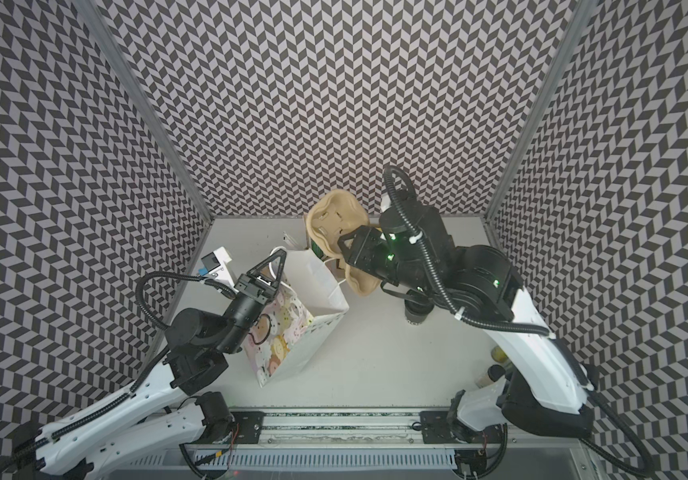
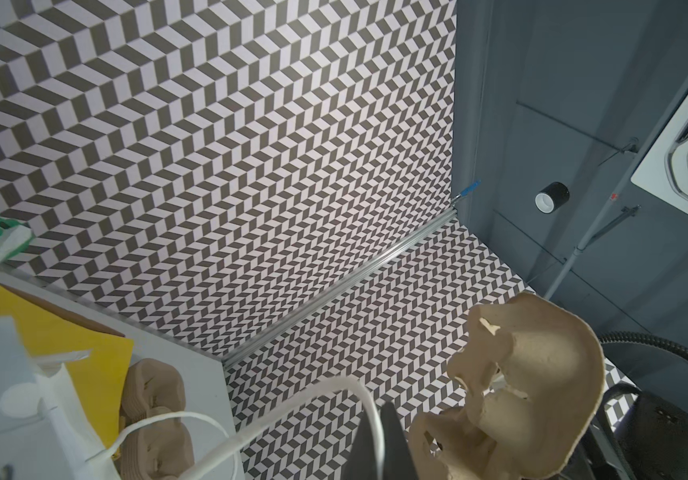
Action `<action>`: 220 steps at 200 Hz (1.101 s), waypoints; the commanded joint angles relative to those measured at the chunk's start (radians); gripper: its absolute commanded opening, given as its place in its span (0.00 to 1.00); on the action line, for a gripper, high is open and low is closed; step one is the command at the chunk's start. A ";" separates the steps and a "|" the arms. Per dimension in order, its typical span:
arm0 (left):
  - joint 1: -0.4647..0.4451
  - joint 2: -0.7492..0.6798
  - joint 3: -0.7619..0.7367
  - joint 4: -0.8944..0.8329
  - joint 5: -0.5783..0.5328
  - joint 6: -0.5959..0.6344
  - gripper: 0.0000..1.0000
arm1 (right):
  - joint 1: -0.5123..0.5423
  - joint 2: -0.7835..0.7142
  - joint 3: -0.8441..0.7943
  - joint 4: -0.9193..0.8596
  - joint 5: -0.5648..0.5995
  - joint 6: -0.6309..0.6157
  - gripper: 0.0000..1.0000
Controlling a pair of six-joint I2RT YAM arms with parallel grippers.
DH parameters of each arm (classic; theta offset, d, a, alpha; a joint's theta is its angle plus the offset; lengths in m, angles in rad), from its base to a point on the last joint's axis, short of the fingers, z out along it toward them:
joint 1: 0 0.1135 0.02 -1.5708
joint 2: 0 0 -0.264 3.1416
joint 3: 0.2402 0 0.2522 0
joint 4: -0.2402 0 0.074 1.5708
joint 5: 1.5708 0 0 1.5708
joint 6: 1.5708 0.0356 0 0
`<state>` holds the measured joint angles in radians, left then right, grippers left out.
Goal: Pack the takeout coffee
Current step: 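Move the carrier above the bag opening with the right gripper while left holds rim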
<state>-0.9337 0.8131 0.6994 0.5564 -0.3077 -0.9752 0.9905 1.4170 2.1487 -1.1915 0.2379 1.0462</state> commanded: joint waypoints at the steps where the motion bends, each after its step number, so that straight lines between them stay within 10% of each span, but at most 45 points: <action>1: -0.045 0.052 0.048 0.152 -0.008 0.072 0.00 | -0.004 -0.036 0.013 -0.012 0.072 -0.012 0.44; 220: -0.125 0.207 -0.280 0.674 -0.082 0.056 0.00 | -0.019 -0.157 -0.360 0.213 -0.031 0.053 0.44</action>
<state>-1.0523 1.0767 0.4557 1.1625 -0.3565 -0.9318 0.9764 1.2938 1.8217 -1.0931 0.2440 1.0649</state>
